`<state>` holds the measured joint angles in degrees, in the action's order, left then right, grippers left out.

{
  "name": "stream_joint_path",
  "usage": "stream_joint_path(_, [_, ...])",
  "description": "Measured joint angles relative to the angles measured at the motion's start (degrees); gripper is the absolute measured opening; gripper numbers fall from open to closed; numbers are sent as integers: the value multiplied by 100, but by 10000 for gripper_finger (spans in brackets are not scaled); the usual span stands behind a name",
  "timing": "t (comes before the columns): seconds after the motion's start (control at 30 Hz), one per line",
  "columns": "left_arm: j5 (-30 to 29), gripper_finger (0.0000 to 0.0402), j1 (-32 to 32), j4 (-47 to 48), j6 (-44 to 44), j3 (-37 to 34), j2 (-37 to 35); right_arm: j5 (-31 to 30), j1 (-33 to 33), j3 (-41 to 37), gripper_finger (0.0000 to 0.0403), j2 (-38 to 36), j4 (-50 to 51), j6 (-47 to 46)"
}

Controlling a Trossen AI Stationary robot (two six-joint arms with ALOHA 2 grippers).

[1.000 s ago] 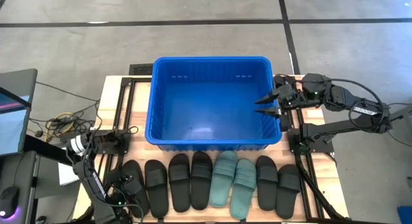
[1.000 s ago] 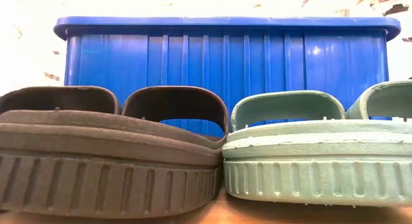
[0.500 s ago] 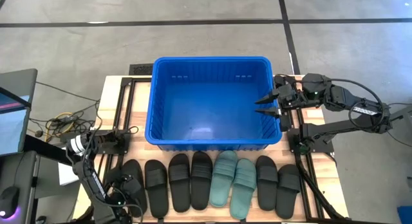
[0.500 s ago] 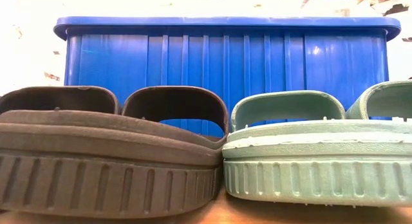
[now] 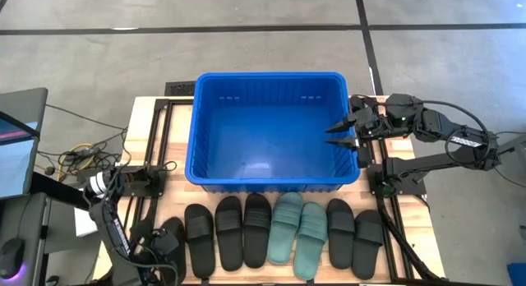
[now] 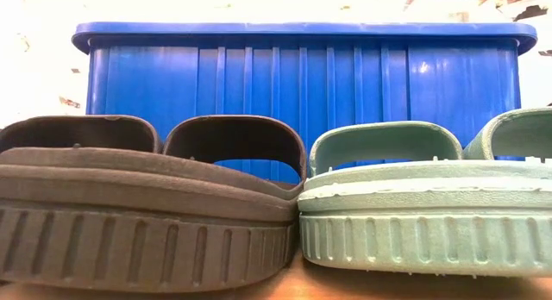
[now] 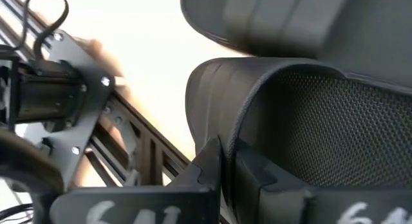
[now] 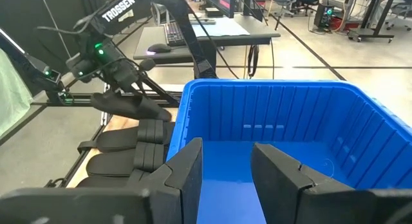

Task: Pick and place slides into bin
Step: Put the black slide into the blue bin

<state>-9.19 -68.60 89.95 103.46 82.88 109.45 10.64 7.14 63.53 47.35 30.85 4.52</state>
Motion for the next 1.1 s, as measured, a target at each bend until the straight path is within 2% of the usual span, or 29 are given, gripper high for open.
stream_joint_path(0.5, [34,0,1,7,-72,1633,-4,0,0,0,120,0,0,0])
stream_joint_path(0.67, [-67,0,45,8,24,1925,-7,0,2,0,120,0,0,-2])
stream_joint_path(0.87, [-548,0,300,11,-265,2105,-7,2,0,0,120,0,13,-3])
stream_joint_path(1.1, [-1131,0,818,11,-1293,2404,-7,2,0,0,120,0,76,-3])
